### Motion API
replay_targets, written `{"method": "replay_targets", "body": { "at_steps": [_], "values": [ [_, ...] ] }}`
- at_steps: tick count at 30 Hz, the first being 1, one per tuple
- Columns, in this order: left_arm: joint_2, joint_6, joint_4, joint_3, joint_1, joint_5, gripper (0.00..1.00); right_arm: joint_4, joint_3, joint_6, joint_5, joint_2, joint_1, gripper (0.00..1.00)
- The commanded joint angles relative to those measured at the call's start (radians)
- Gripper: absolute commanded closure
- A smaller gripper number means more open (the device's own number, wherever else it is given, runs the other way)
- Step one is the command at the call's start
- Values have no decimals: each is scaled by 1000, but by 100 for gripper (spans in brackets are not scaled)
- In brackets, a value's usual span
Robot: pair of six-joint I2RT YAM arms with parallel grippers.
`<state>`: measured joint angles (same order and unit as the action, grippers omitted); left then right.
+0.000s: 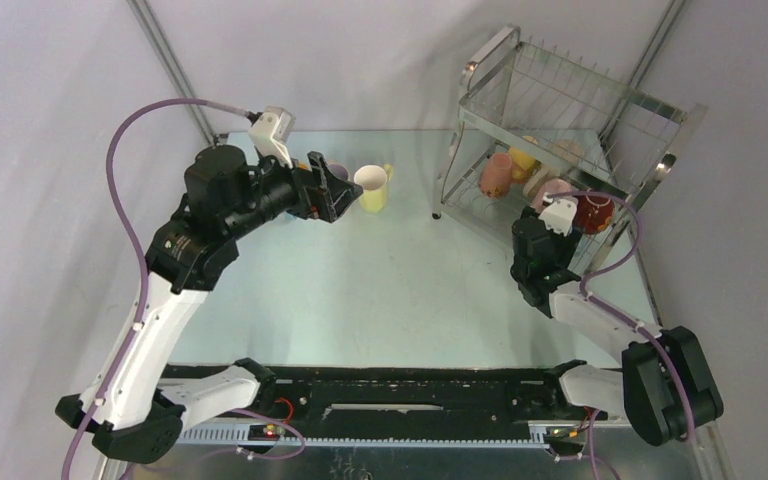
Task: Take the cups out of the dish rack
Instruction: Unload the cup from the dish rack.
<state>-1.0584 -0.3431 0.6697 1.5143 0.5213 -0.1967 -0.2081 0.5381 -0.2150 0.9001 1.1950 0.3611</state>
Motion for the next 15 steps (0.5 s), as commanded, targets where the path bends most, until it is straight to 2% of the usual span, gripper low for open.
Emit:
{"method": "replay_targets", "body": {
  "at_steps": [1, 15],
  "values": [
    [23, -31, -54, -41, 2, -29, 0, -37, 33, -47, 47, -69, 28, 78],
    [61, -161, -201, -221, 2, -86, 0, 84, 32, -156, -24, -177, 63, 80]
  ]
}}
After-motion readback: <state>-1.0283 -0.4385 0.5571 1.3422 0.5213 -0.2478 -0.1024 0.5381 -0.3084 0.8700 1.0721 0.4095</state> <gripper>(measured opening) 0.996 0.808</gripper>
